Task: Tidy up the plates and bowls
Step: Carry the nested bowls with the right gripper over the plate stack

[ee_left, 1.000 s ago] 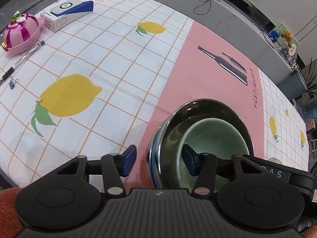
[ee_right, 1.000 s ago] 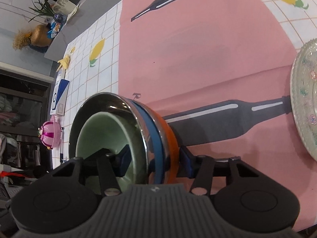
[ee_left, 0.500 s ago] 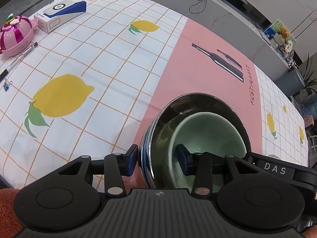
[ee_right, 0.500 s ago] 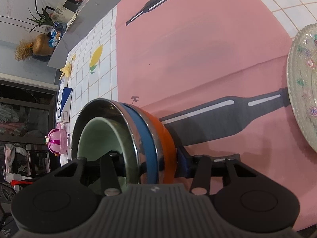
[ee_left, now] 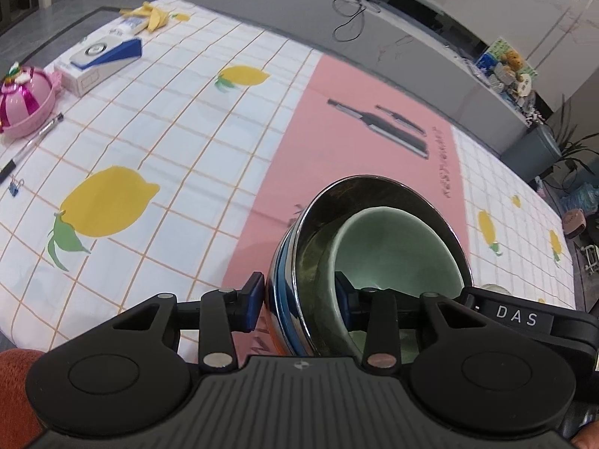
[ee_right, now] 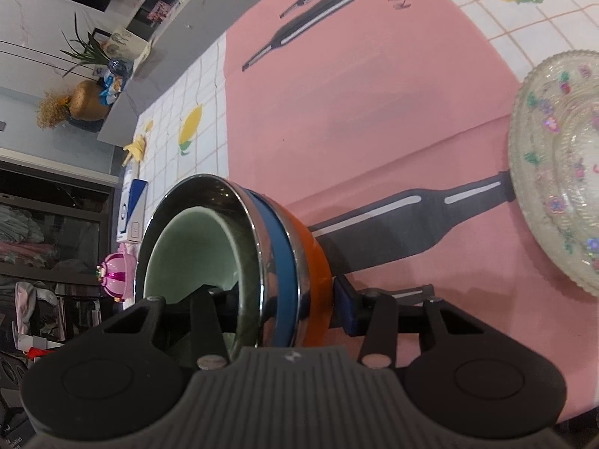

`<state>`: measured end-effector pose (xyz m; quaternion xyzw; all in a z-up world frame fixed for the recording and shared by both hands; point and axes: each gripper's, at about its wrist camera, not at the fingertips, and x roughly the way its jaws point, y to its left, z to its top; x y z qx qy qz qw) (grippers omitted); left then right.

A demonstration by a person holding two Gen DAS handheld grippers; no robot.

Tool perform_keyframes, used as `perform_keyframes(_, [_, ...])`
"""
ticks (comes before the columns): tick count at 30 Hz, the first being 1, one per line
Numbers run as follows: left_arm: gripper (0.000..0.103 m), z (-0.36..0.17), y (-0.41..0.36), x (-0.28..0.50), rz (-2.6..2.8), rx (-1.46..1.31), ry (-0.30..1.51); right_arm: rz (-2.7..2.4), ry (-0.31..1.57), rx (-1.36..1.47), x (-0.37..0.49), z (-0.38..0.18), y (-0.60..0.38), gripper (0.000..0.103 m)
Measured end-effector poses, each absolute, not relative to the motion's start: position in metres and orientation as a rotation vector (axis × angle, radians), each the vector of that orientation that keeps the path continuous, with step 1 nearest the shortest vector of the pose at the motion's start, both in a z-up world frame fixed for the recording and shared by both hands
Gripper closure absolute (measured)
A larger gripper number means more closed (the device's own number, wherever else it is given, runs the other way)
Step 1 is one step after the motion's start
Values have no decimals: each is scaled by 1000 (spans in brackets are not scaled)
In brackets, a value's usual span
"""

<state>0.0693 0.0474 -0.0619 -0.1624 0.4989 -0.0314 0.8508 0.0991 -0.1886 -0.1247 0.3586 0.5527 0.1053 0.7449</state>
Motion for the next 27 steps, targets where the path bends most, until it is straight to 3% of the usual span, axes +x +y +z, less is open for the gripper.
perform_keyframes(16, [60, -33, -62, 59, -307, -291, 1014, 126, 1062, 770, 51, -73, -307, 58])
perform_keyframes(27, [61, -53, -138, 76, -380, -259, 1055, 56, 1028, 784, 47, -86, -394, 58])
